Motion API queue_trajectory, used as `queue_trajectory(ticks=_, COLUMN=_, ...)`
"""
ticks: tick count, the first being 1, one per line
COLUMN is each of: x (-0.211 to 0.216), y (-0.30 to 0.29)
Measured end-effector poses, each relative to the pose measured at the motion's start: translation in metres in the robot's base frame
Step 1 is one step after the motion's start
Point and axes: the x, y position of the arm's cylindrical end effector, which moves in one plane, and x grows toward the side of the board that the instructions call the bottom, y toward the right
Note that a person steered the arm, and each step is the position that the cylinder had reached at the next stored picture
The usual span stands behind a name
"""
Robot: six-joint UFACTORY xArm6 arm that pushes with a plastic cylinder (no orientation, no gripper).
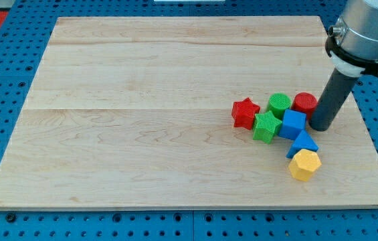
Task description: Move your arm towards the red star
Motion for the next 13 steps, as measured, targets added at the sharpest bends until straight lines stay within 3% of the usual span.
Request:
queue_trajectory(ticks=2, x=-0.005, y=-0.001)
queue_trajectory(ticks=6, x=0.126, y=0.016)
queue_trajectory(ticks=7, x=0.130, y=-0.030)
queue_trajectory(ticks=9, x=0.120, y=-0.137)
queue_trajectory(ticks=11, x=0.040, y=-0.149)
queue_trajectory(ticks=13, x=0.011, y=-0.151)
